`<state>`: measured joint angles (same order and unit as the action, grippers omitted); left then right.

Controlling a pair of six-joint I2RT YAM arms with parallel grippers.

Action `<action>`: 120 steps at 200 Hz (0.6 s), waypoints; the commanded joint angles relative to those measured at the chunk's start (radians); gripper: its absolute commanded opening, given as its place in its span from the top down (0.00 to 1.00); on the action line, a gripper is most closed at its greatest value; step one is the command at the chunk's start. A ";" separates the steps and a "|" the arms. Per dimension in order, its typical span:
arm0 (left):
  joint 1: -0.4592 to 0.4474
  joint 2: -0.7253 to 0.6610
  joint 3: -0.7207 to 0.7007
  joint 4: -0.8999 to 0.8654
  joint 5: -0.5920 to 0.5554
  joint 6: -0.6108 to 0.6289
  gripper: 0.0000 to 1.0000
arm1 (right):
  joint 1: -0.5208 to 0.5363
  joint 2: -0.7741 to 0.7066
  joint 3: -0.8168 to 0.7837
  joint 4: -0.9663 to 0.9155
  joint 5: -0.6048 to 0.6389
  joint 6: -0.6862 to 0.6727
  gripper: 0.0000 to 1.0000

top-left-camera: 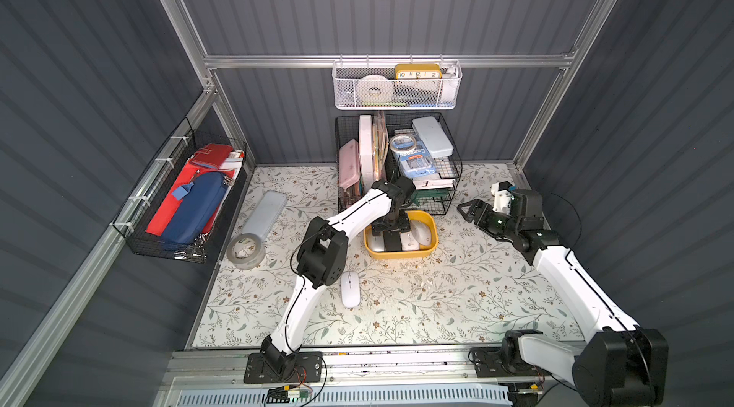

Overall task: Take out the mouse from the storage box
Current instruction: Adjust the distractor at the center of the board.

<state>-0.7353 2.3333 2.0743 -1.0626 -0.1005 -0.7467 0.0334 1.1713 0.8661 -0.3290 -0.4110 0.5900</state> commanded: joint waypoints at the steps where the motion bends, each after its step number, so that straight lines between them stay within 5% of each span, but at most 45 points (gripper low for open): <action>1: -0.029 0.045 -0.020 0.020 0.060 0.027 0.19 | 0.003 -0.022 -0.010 0.005 0.003 -0.010 0.16; 91: -0.061 0.105 0.047 -0.017 0.215 0.102 0.26 | 0.003 -0.020 -0.010 0.005 -0.001 -0.006 0.16; 120: -0.084 0.127 0.093 -0.063 0.182 0.105 0.23 | 0.004 -0.013 -0.013 0.015 -0.012 0.001 0.16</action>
<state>-0.7521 2.3959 2.1452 -1.1278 -0.0219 -0.7494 0.0334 1.1637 0.8658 -0.3286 -0.4129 0.5907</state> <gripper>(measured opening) 0.767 0.839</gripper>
